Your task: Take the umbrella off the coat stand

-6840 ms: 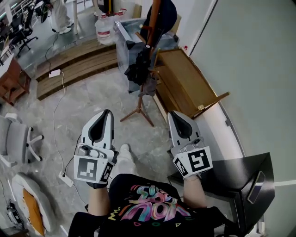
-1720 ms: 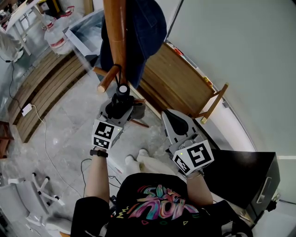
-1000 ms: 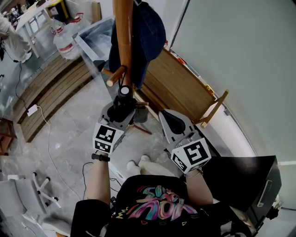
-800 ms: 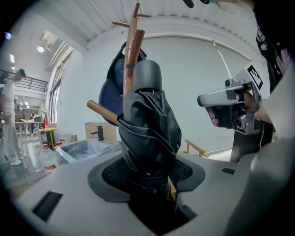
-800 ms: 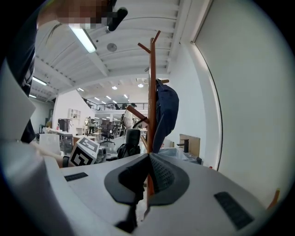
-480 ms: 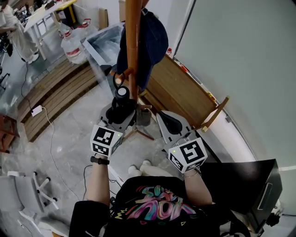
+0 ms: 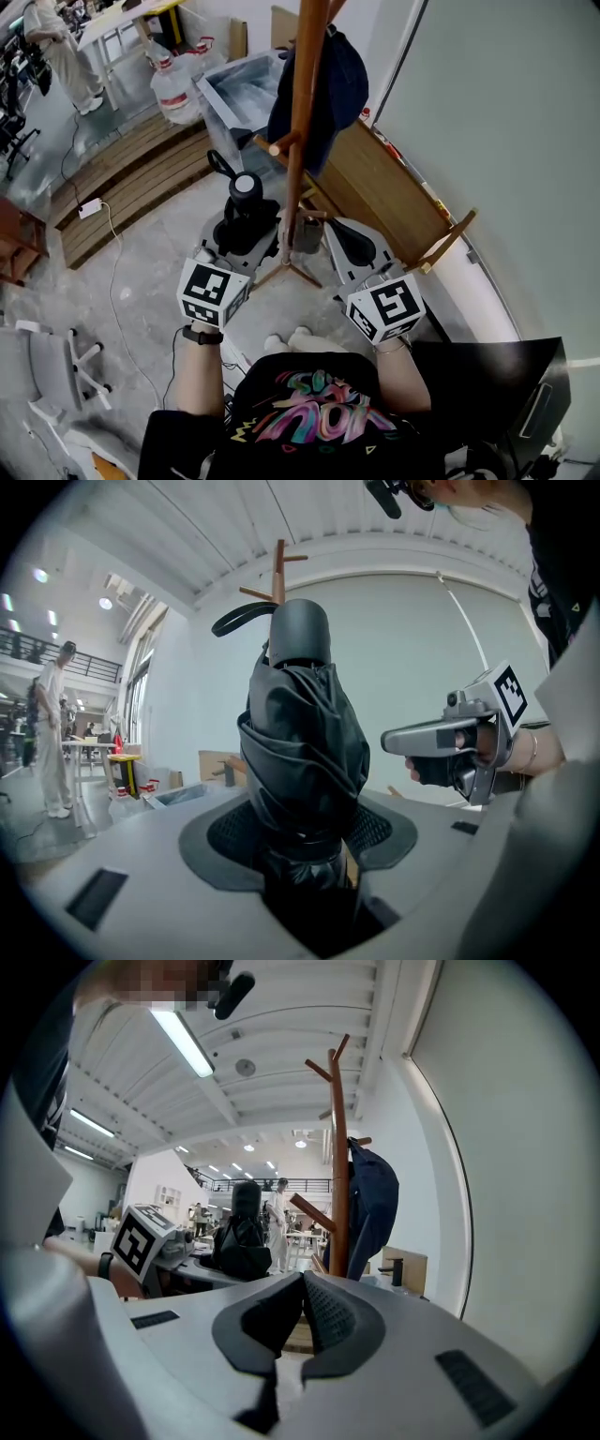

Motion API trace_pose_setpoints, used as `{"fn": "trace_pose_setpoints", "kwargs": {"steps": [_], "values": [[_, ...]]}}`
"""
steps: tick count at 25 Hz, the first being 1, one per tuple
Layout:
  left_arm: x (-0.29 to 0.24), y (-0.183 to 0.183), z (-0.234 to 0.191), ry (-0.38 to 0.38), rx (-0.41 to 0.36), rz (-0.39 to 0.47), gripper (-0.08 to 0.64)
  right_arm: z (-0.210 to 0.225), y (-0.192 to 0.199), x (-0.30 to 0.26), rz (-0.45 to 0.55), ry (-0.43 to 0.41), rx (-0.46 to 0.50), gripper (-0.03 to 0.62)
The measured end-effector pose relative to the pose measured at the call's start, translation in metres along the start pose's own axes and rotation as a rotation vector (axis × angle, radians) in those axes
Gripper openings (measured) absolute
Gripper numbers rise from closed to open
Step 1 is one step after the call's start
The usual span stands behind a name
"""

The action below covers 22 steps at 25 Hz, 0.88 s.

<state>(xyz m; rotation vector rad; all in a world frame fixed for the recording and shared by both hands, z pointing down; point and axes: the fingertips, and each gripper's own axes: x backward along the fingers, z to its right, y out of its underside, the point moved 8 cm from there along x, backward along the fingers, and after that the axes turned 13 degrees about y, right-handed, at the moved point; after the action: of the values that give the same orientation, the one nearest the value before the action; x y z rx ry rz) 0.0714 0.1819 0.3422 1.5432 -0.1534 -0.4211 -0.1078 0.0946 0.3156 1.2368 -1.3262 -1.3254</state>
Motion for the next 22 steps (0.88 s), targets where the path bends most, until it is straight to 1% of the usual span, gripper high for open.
{"fn": "trace_pose_setpoints", "kwargs": {"steps": [4,7,10,13,16,20,22], "values": [[0.027,-0.006,0.010,-0.061,0.012,0.016,0.250,-0.010,0.000,-0.001,0.009,-0.042,0.000,0.015],[0.051,-0.008,0.020,-0.122,0.011,0.030,0.250,-0.021,-0.002,0.000,0.015,-0.074,0.001,0.015],[0.075,-0.004,0.030,-0.182,0.039,0.051,0.250,-0.033,-0.004,0.003,0.018,-0.113,0.002,0.015],[0.094,0.006,0.036,-0.230,0.065,0.047,0.250,-0.041,0.000,0.001,0.012,-0.142,-0.003,0.015],[0.106,0.013,0.040,-0.259,0.071,0.047,0.250,-0.044,0.004,-0.003,0.004,-0.159,-0.008,0.015],[0.124,0.024,0.049,-0.285,0.109,0.038,0.250,-0.049,0.006,-0.003,-0.006,-0.182,-0.003,0.015],[0.129,0.029,0.053,-0.292,0.108,0.043,0.250,-0.049,0.008,-0.003,-0.008,-0.190,0.000,0.015]]}}
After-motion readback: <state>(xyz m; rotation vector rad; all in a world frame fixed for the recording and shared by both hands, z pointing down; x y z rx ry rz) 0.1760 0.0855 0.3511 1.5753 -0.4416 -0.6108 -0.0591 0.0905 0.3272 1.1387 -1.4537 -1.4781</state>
